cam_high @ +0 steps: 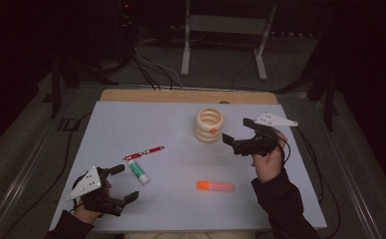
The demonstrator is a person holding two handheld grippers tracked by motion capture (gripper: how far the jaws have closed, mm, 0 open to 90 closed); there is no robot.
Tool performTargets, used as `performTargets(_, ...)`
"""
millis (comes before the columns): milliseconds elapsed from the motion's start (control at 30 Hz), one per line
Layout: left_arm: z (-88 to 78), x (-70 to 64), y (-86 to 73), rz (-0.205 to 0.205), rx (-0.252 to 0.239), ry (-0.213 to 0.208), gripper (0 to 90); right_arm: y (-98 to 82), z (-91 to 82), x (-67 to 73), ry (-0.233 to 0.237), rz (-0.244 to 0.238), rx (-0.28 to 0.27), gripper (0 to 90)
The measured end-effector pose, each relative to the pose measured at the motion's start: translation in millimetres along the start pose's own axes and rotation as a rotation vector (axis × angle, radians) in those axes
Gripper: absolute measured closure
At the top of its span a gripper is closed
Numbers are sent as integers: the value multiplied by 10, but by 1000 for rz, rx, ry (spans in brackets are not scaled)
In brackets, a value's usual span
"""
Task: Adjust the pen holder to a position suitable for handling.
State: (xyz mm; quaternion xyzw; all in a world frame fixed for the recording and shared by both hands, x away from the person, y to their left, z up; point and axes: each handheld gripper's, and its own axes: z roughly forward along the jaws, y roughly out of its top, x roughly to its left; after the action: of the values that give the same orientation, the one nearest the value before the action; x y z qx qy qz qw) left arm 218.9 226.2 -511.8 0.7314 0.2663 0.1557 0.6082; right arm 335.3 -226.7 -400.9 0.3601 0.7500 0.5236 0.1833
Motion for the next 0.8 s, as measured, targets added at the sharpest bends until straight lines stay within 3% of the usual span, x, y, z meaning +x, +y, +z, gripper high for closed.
performTargets(633,1,16,-5,-12,-3,-8,3,156,372,-235,-43,23,36,0)
performTargets(800,-1,13,-3,-6,-1,-9,3,195,492,-312,-60,49,40,0)
